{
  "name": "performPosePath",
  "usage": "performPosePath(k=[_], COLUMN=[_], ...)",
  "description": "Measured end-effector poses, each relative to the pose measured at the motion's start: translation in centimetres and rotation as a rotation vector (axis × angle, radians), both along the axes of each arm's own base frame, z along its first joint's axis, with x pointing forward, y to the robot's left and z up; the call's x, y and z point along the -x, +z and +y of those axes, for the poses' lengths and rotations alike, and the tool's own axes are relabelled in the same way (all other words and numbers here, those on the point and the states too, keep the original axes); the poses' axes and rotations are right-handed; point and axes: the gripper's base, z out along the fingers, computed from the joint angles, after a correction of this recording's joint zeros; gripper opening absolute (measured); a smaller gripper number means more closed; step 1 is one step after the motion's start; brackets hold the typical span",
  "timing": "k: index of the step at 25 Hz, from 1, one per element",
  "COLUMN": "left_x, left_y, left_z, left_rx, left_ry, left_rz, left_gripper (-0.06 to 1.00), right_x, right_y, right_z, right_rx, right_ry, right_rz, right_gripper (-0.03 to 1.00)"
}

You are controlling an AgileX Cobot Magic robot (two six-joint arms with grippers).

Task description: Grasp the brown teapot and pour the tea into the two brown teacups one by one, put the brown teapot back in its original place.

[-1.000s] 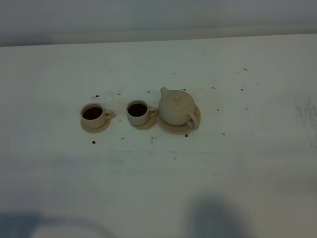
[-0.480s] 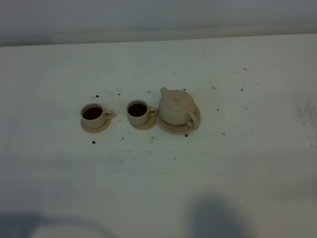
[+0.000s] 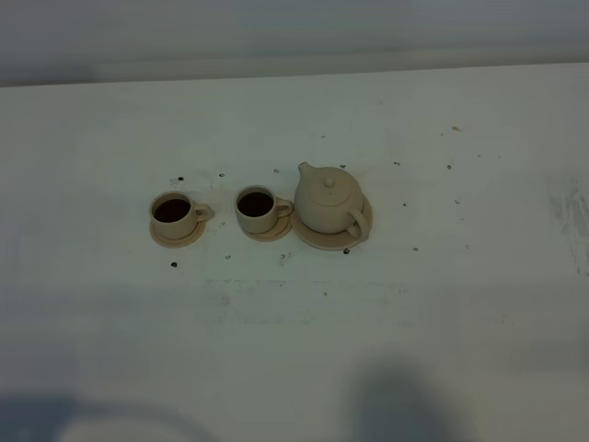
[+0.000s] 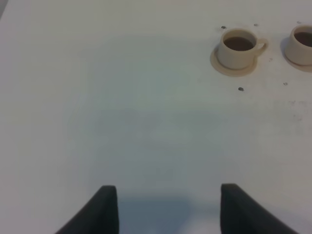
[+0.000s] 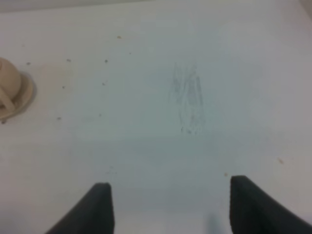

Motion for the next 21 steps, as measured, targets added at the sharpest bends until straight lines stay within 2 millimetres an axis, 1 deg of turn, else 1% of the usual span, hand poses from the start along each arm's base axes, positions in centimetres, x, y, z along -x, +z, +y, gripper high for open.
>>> performPosePath(k=[21], left_x=[0.0], left_y=[0.0], left_z=[0.0], left_rx=[0.001], left_ry=[0.001], left_rz=[0.0], left_gripper=[0.47], right_x=[0.0], right_y=[0.0], right_z=[0.02], right_rx=[-0.003], right_ry=[0.002], right_rz=[0.0], right_gripper=[0.54])
